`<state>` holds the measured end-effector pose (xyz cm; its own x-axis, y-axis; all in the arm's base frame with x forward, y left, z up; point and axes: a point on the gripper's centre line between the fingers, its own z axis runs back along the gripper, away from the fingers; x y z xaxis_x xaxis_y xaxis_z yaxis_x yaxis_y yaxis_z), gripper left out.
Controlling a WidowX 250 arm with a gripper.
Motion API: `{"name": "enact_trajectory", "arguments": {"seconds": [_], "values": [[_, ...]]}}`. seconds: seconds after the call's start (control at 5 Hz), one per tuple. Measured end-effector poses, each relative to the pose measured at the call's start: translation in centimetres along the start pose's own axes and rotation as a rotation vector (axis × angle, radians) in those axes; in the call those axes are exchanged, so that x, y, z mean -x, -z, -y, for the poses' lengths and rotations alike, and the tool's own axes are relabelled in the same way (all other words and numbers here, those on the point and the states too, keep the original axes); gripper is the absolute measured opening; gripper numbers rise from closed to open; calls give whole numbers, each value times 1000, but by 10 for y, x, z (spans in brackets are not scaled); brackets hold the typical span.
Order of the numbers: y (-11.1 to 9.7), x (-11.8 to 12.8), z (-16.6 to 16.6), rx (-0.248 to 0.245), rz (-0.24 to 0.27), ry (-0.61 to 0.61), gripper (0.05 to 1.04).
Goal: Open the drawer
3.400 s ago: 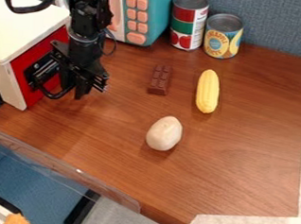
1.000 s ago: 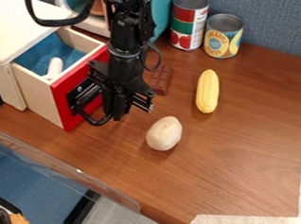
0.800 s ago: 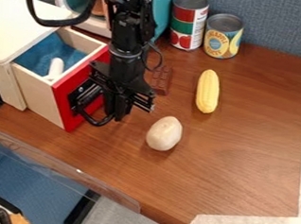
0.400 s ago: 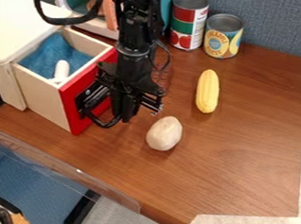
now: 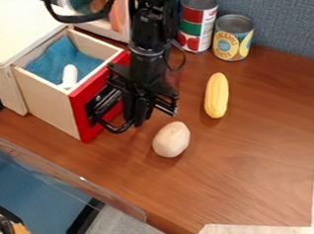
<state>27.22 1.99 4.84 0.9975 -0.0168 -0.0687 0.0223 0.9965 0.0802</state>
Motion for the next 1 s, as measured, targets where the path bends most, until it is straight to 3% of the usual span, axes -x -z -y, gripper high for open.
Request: {"name": "enact_trajectory", "arguments": {"seconds": [0.2, 0.4, 0.6, 0.8, 1.0], "values": [[-3, -3, 1, 7, 11, -3, 151], [-4, -5, 2, -24, 15, 4, 368], [-5, -3, -1, -68, 13, 3, 685], [-35, 4, -8, -98, 83, -24, 963], [-62, 22, -15, -86, 122, -36, 1006]]}}
